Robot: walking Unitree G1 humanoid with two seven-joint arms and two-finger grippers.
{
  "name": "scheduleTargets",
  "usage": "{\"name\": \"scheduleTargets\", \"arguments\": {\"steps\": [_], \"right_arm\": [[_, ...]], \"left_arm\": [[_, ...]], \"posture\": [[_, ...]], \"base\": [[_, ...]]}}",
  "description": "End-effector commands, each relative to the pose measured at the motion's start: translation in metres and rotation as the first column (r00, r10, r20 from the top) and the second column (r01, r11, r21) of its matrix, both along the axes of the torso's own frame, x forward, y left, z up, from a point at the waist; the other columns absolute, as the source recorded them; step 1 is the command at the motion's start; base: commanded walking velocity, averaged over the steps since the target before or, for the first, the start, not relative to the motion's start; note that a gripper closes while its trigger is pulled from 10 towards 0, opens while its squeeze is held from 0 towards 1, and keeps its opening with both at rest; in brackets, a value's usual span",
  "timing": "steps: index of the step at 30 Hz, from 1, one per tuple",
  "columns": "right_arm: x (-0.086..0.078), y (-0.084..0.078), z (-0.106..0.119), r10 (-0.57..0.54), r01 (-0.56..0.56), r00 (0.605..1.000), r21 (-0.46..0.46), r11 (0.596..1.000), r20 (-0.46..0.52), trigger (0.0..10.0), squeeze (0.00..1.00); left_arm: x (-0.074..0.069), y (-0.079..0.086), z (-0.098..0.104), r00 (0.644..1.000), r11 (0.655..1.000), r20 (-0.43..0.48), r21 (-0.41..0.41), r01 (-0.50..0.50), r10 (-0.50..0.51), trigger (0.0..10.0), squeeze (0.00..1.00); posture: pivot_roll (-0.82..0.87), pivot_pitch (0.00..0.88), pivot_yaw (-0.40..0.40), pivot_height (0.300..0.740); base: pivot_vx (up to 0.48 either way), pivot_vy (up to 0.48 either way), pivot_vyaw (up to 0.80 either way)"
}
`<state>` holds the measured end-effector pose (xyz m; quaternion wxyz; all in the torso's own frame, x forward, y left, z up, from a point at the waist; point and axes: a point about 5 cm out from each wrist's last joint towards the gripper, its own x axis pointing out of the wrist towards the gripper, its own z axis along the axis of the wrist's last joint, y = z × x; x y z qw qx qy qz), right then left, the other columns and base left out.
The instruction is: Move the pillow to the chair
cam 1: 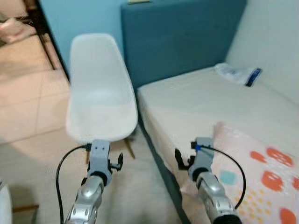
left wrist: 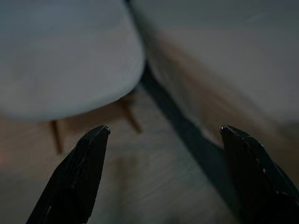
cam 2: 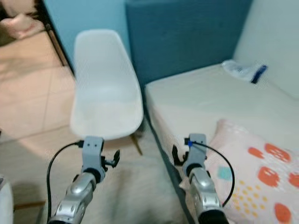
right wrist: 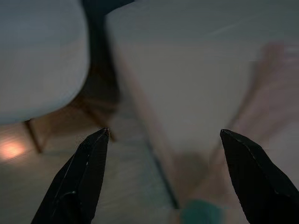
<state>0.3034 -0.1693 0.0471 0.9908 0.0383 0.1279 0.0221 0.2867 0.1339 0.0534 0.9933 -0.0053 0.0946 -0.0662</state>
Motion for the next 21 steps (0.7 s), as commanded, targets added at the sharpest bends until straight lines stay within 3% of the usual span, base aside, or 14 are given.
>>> {"name": "scheduleTargets", "arguments": {"steps": [1, 21], "right_arm": [[-0.0046, 0.0055, -0.0069, 0.01, -0.01, 1.0, 0.005, 1.0, -0.023, 10.0, 0.0], [-0.0046, 0.0077, -0.0071, 0.022, -0.022, 1.0, 0.011, 1.0, -0.018, 10.0, 0.0]], "left_arm": [[-0.0034, 0.0057, -0.0053, 1.0, 1.0, -0.019, 0.015, -0.012, 0.012, 10.0, 0.0], [-0.0035, 0.0062, -0.006, 1.0, 1.0, -0.02, 0.019, -0.012, 0.012, 10.0, 0.0]], "posture": [[-0.04, 0.118, 0.036, 0.74], [-0.04, 0.108, 0.036, 0.74]], "base": [[0.0, 0.0, -0.76], [0.0, 0.0, -0.76]]}}
